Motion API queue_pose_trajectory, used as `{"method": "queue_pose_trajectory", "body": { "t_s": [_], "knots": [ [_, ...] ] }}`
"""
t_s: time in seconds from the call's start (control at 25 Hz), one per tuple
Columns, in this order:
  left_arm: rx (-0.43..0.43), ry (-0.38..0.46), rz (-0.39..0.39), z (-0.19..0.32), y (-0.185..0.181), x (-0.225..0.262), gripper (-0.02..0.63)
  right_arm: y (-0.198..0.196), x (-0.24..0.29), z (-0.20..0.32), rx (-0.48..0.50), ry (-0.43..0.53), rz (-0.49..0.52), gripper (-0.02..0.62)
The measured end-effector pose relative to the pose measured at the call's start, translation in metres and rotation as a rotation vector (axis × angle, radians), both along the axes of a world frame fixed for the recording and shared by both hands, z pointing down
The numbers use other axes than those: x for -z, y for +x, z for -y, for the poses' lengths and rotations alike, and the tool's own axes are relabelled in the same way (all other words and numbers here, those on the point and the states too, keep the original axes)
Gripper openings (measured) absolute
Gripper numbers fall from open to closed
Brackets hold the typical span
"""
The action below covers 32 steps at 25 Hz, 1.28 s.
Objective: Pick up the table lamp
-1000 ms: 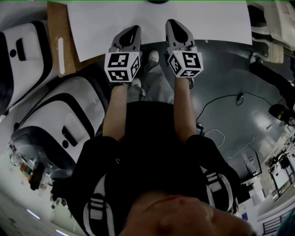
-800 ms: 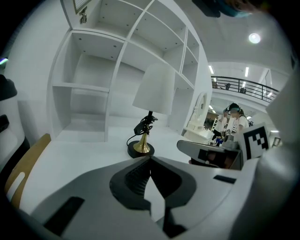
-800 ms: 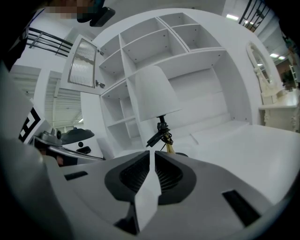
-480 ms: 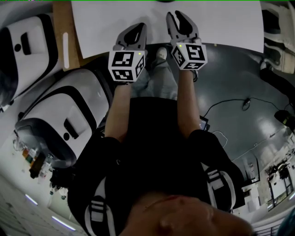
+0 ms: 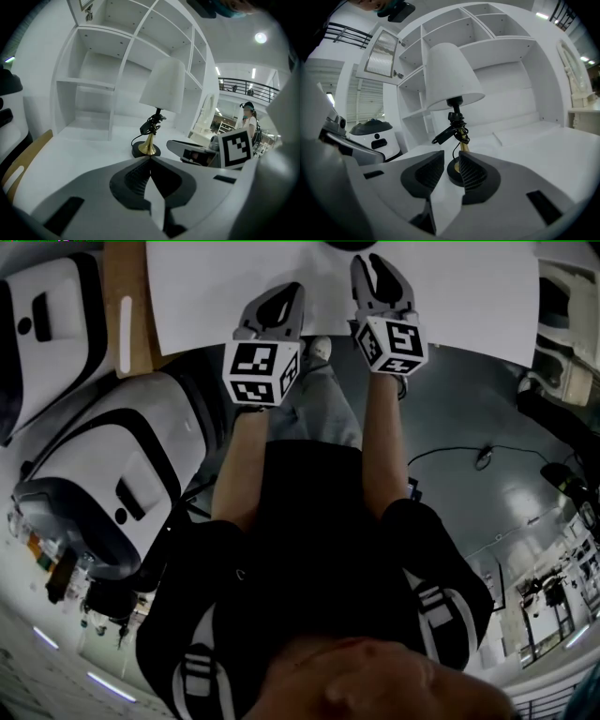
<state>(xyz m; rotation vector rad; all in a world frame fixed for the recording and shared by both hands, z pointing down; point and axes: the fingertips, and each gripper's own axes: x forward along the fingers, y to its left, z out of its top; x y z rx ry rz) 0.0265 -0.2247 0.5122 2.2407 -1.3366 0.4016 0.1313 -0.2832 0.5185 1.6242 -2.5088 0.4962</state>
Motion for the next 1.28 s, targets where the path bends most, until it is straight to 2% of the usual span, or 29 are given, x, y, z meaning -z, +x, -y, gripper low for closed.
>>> {"method": "queue_pose_trajectory", "body": {
  "t_s": [0.44, 1.28],
  "knots": [
    [0.022, -0.033, -0.028, 0.016, 0.000, -0.021, 0.011, -0.003, -0.024, 0.038, 0.031, -0.012, -0.049, 0.104],
    [0.085, -0.093, -0.027, 0.032, -0.024, -0.038, 0.011, -0.010, -0.036, 0.097, -0.004, 0.033, -0.109, 0.114]
  ]
}}
